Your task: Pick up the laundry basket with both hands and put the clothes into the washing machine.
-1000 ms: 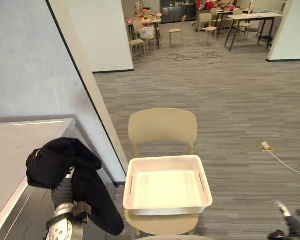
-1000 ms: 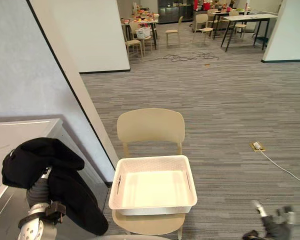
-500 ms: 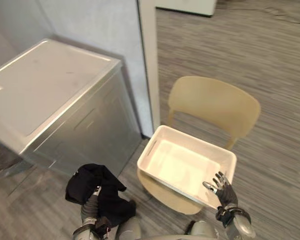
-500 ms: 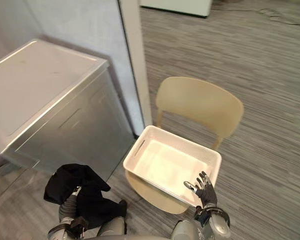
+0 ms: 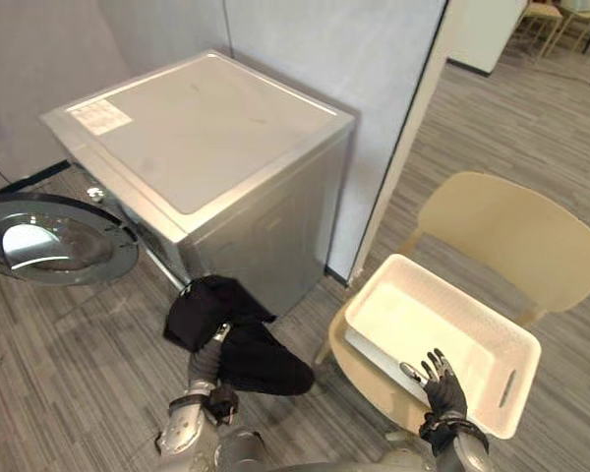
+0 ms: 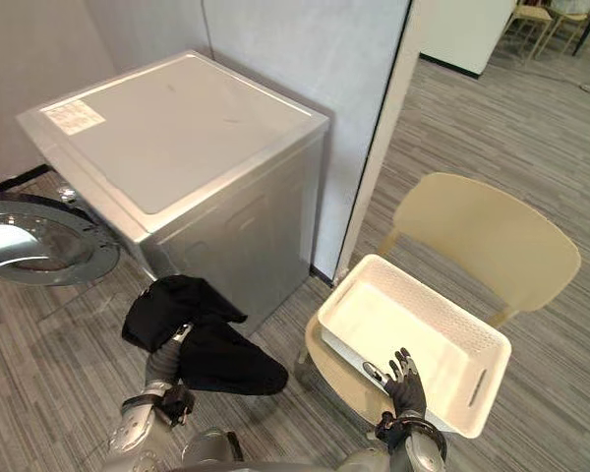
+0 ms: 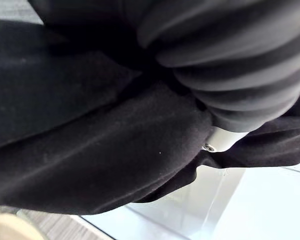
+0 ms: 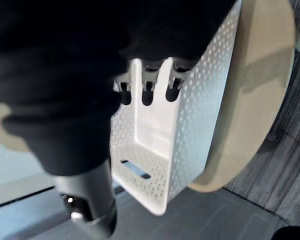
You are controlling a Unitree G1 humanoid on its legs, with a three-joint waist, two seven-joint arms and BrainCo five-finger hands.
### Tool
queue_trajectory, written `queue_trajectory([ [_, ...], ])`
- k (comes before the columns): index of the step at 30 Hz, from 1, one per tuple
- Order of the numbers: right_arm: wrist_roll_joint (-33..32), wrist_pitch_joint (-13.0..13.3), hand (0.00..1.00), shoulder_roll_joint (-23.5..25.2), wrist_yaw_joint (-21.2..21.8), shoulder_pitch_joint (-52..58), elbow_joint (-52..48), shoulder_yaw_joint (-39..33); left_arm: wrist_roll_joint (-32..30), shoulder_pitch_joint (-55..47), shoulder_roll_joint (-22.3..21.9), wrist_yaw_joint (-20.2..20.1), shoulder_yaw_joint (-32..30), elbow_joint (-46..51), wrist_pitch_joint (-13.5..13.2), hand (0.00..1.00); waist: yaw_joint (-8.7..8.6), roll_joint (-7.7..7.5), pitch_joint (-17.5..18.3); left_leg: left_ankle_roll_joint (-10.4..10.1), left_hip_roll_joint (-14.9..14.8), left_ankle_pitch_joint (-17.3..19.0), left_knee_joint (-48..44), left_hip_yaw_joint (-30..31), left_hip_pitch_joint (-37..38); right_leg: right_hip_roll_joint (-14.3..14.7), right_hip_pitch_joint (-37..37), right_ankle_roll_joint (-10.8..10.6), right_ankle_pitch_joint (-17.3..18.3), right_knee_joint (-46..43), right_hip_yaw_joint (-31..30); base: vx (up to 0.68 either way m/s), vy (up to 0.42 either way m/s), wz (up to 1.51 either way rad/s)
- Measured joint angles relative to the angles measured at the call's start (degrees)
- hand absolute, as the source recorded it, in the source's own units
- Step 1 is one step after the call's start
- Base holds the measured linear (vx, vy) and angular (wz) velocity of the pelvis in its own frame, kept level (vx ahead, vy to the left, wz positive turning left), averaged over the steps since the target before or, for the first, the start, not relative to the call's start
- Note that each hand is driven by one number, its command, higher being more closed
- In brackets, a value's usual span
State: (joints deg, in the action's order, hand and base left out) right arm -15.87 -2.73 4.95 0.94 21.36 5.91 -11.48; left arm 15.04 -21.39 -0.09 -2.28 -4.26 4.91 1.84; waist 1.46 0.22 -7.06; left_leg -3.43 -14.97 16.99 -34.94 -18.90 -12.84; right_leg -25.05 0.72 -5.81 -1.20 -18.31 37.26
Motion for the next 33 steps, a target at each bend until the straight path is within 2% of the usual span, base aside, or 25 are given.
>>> queue_trajectory([
  [2, 0.18, -0.08, 0.0, -0.33, -0.16, -1.87, 2.8, -0.24, -0.03, -0.07, 0.47, 0.06, -1.75, -0.01, 0.01, 1.0, 0.97, -0.32, -0.13, 1.24, 1.43, 0.89, -0.28, 0.41, -1.14, -0.86, 0.25, 2.2, -2.28, 0.61, -0.16, -0.11, 0.202, 0.29],
  [4, 0.71, -0.41, 0.0, -0.39, -1.27, -2.4, 4.82, -1.14, -0.12, -0.16, 0.25, 0.2, -2.78, -0.21, 0.03, 1.0, 0.9, 0.19, -0.46, 2.2, 3.61, 2.12, -0.06, 3.28, -1.13, -1.56, 0.99, 6.58, -5.41, -1.09, -3.29, -0.08, 0.148, 0.78],
  [5, 0.71, -0.62, 0.0, -0.83, -1.89, -2.19, 6.04, -2.07, -0.13, -0.24, -0.19, 0.71, -2.76, -0.65, 0.04, 1.0, 0.63, 0.75, -0.94, 3.03, 5.25, 2.13, 1.11, 5.37, -0.26, -1.07, -0.28, 9.25, -7.23, -4.78, -11.04, -0.03, 0.146, 0.85],
  [6, 0.71, -0.8, 0.0, -0.85, -2.08, -2.2, 6.6, -2.26, -0.13, -0.17, -0.39, 1.04, -2.61, -0.98, 0.02, 1.0, 0.36, 1.17, -0.98, 3.42, 5.65, 1.9, 1.61, 6.61, -0.21, 0.17, -1.22, 8.4, -5.58, -6.59, -14.81, -0.02, 0.133, 1.12],
  [7, 0.68, -1.18, 0.0, -0.85, -2.3, -2.22, 7.25, -2.45, -0.12, 0.35, -0.33, 1.46, -3.35, -2.09, 0.0, 1.0, -0.48, 0.91, -0.84, 5.02, 6.94, 0.9, 3.6, 9.69, -0.16, 4.66, -2.38, 5.48, 0.94, -10.72, -22.46, 0.01, 0.04, 1.07],
  [9, 0.48, -1.05, 0.0, -0.33, -2.32, -2.24, 7.95, -4.12, -0.12, 1.17, -0.13, 1.66, -3.63, -5.59, 0.06, 1.0, -0.87, -0.64, 0.03, 6.54, 9.9, -1.94, 10.02, 12.88, 1.41, 13.0, -5.11, 2.4, 10.12, -15.01, -31.41, 0.09, -0.006, 1.21],
  [10, 0.13, -0.96, 0.0, -0.35, -2.44, -2.38, 8.61, -4.93, -0.12, 1.29, -0.19, 1.67, -3.21, -6.87, 0.11, 1.0, -0.96, -1.11, 0.31, 6.37, 10.86, -3.17, 12.06, 13.99, 1.83, 15.43, -5.73, 1.81, 12.34, -14.98, -32.51, 0.16, -0.073, 1.08],
  [11, -0.59, -0.92, 0.0, -0.41, -3.0, -2.51, 10.36, -5.76, -0.65, 1.4, -0.47, 1.65, -2.31, -9.56, 0.18, 1.0, -0.88, -2.13, 0.81, 6.48, 12.39, -4.58, 14.76, 15.08, 2.58, 19.85, -7.28, 1.57, 15.68, -14.06, -33.94, 0.14, -0.092, 0.76],
  [12, -0.81, -0.93, 0.0, -0.45, -3.17, -2.83, 11.04, -5.79, -0.98, 1.42, -0.69, 1.64, -2.14, -10.5, 0.27, 1.0, -0.97, -2.21, 0.85, 6.53, 12.69, -4.66, 15.04, 15.72, 2.71, 21.51, -7.71, 1.62, 16.49, -13.39, -34.51, 0.11, -0.122, 0.77],
  [14, -2.09, -0.91, 0.0, -0.57, -3.25, -3.0, 13.1, -5.55, -2.22, 1.46, -1.01, 1.59, -0.57, -12.59, 0.8, 1.0, -1.37, -2.18, 0.88, 6.69, 13.56, -4.77, 14.77, 18.33, 2.6, 27.36, -9.48, 2.52, 17.98, -10.25, -37.54, 0.11, -0.131, 0.73],
  [15, -2.36, -0.92, 0.0, -0.94, -3.27, -2.92, 13.69, -5.39, -2.33, 1.48, -1.05, 1.43, 1.13, -12.65, 1.23, 1.0, -2.66, -2.17, 0.92, 6.66, 14.64, -4.75, 13.52, 21.21, 1.72, 29.63, -9.98, 3.21, 18.01, -7.39, -40.1, 0.13, -0.143, 1.36],
  [16, -2.95, -0.66, 0.0, -0.93, -3.3, -2.85, 13.79, -5.61, -2.6, 1.75, -1.01, 1.05, 2.79, -12.72, 1.4, 1.0, -4.76, -2.88, 1.28, 5.57, 16.09, -3.95, 9.68, 23.67, 0.02, 29.57, -9.76, 7.47, 15.5, -5.04, -39.74, 0.17, -0.173, 1.44],
  [17, -3.47, -0.52, 0.0, -0.88, -3.3, -2.82, 14.74, -5.74, -3.01, 1.94, -1.36, 1.03, 3.46, -13.11, 1.67, 1.0, -5.39, -1.77, 1.25, 4.41, 15.7, -3.11, 7.05, 24.48, -0.72, 29.84, -9.35, 8.64, 15.76, -5.13, -38.08, 0.21, -0.156, 1.04],
  [18, -4.14, -0.48, 0.0, -0.99, -3.32, -3.34, 16.17, -6.43, -3.39, 1.9, -2.63, 0.98, 5.31, -13.09, 1.77, 1.0, -4.61, 0.1, 1.17, 3.14, 14.03, -1.41, 4.15, 24.47, -0.76, 30.98, -7.23, 9.11, 15.79, -4.02, -36.81, 0.21, -0.126, 0.34],
  [20, -4.32, -0.49, 0.0, -0.93, -3.64, -3.49, 16.37, -6.68, -3.38, 2.23, -3.24, 0.93, 6.07, -12.85, 1.73, 1.0, -4.08, 1.67, 0.57, 2.01, 12.6, -0.88, -3.24, 23.05, -1.72, 31.89, -3.53, 9.22, 15.72, -2.41, -36.12, 0.27, -0.11, 0.17],
  [21, -4.33, -0.25, 0.0, -0.94, -3.56, -3.44, 16.34, -7.0, -3.05, 2.06, -3.22, 0.98, 6.26, -12.16, 1.69, 1.0, -3.75, 2.51, 0.14, -0.94, 11.31, -2.98, -13.64, 22.77, -4.63, 32.82, -0.79, 9.23, 15.72, -0.96, -35.78, 0.26, -0.094, 0.14],
  [22, -4.34, -0.24, 0.0, -0.94, -3.56, -3.46, 16.35, -7.22, -2.73, 2.07, -3.21, 0.97, 6.24, -11.97, 1.6, 1.0, -3.69, 2.88, -0.08, -2.6, 10.73, -4.56, -17.72, 22.62, -5.7, 33.09, 0.26, 9.27, 15.74, -0.47, -35.71, 0.2, -0.049, -0.05],
  [23, -4.33, -0.23, 0.0, -1.14, -3.72, -3.56, 16.37, -7.21, -2.11, 2.03, -3.13, 1.03, 5.9, -11.9, 1.53, 1.0, -3.21, 2.77, -0.26, -2.98, 9.39, -6.67, -24.54, 21.16, -8.14, 33.13, 1.73, 10.22, 16.31, -0.16, -36.06, 0.18, -0.003, -0.21],
  [24, -4.32, -0.22, 0.0, -1.28, -3.91, -3.75, 16.39, -7.17, -2.11, 2.01, -2.94, 1.06, 5.74, -11.9, 1.49, 1.0, -2.74, 2.89, -0.32, -2.66, 7.81, -6.47, -29.68, 19.71, -10.14, 33.03, 2.7, 10.8, 16.68, 0.04, -36.69, 0.22, 0.021, -0.34],
  [26, -4.21, -0.26, 0.0, -1.63, -4.55, -4.27, 16.38, -6.93, -2.11, 2.07, -2.9, 1.03, 4.84, -11.9, 1.46, 1.0, -1.81, 2.52, -0.36, -0.86, 4.25, -5.22, -31.74, 17.4, -12.66, 32.03, 3.76, 10.34, 16.94, 0.74, -38.37, 0.19, 0.049, -0.44],
  [27, -4.2, -0.28, 0.0, -1.56, -4.64, -4.46, 16.21, -6.73, -2.11, 2.18, -2.92, 1.05, 4.4, -11.9, 1.46, 1.0, -1.63, 1.98, -0.62, -0.33, 2.5, -4.82, -29.74, 16.19, -12.88, 31.21, 4.15, 9.77, 17.25, 0.9, -38.99, 0.2, 0.091, -0.41],
  [29, -3.84, -0.37, 0.0, -1.04, -5.05, -3.79, 14.95, -6.47, -1.66, 2.23, -3.14, 1.27, 4.07, -12.09, 1.46, 1.0, -1.59, 0.14, -0.62, 0.0, -3.24, -4.91, -14.59, 13.9, -11.82, 28.28, 4.57, 7.49, 18.55, 0.21, -39.76, 0.24, 0.135, -0.17],
  [30, -3.79, -0.35, 0.0, -1.01, -5.16, -3.53, 14.89, -6.51, -1.59, 2.21, -3.3, 1.31, 4.17, -12.17, 1.46, 1.0, -1.65, -0.19, -0.43, 0.23, -4.23, -5.07, -8.59, 14.02, -10.76, 27.4, 4.56, 6.57, 19.08, -0.26, -39.85, 0.25, 0.187, 0.04],
  [31, -3.74, -0.3, 0.0, -1.27, -5.4, -2.96, 14.75, -6.75, -1.42, 2.22, -3.35, 1.45, 4.52, -12.24, 1.46, 1.0, -1.75, -0.45, -0.17, 0.65, -5.93, -5.98, 2.82, 14.66, -8.93, 26.18, 4.83, 4.67, 20.19, -1.03, -39.85, 0.29, 0.266, 0.18],
  [33, -3.26, 0.19, 0.0, -1.58, -6.09, -1.92, 14.7, -8.21, -0.93, 2.22, -3.32, 1.72, 4.89, -12.24, 1.44, 1.0, -2.2, 0.02, 1.15, -1.27, -7.1, -9.87, 17.17, 17.16, -8.35, 24.3, 5.27, 1.36, 22.09, -1.99, -39.72, 0.29, 0.302, 0.31],
])
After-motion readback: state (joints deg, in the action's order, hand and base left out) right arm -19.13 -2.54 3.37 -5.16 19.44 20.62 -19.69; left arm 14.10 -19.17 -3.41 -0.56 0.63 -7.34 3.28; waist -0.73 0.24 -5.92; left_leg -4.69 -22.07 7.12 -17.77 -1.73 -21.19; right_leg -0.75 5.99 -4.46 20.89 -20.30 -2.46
